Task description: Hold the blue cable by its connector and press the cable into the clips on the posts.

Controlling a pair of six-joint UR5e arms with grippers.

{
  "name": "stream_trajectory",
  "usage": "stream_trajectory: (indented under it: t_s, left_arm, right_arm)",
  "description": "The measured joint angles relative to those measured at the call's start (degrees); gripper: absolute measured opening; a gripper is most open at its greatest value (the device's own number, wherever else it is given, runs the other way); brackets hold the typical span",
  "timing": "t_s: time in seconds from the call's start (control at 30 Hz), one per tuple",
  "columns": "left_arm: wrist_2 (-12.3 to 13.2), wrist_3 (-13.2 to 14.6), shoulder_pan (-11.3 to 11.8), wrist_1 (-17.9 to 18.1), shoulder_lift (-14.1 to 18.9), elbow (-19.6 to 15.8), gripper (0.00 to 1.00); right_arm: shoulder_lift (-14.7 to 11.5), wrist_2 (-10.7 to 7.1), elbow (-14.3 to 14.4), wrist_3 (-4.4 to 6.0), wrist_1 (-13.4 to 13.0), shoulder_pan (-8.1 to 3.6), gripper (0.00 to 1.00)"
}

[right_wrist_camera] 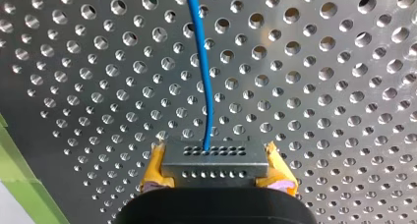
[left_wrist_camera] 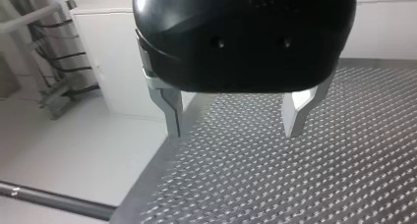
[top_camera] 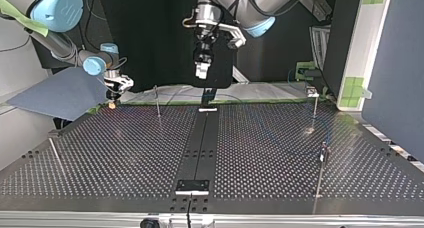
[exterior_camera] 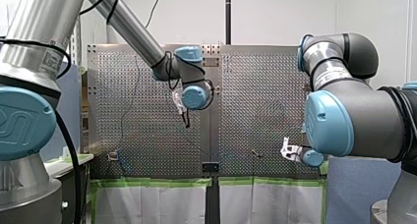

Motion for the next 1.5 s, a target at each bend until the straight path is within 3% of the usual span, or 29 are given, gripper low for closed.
stream_trajectory:
  t_s: [0.33, 0.73, 1.1, 1.5]
  left_arm:
    - [-0.4, -0.3, -0.8, 4.7, 1.1, -5.9, 0.99]
    - [-1.0, -0.9, -0.9, 3.6, 1.1, -12.8, 0.99]
    - [-1.1, -1.2, -0.4, 3.8, 1.1, -18.7, 0.99]
    - [-1.3, -1.2, -0.2, 4.0, 1.1, -25.6, 0.99]
  right_arm:
    - [0.0, -0.02, 0.0, -0.17, 0.0, 0.21, 0.00]
    - [-0.6, -0.05, -0.1, -1.92, 0.9, 0.30, 0.00]
    - [-6.0, 0.11, 0.4, -3.55, 6.1, 0.66, 0.00]
    - [-12.8, 0.56, 5.9, -3.07, 6.8, 0.30, 0.00]
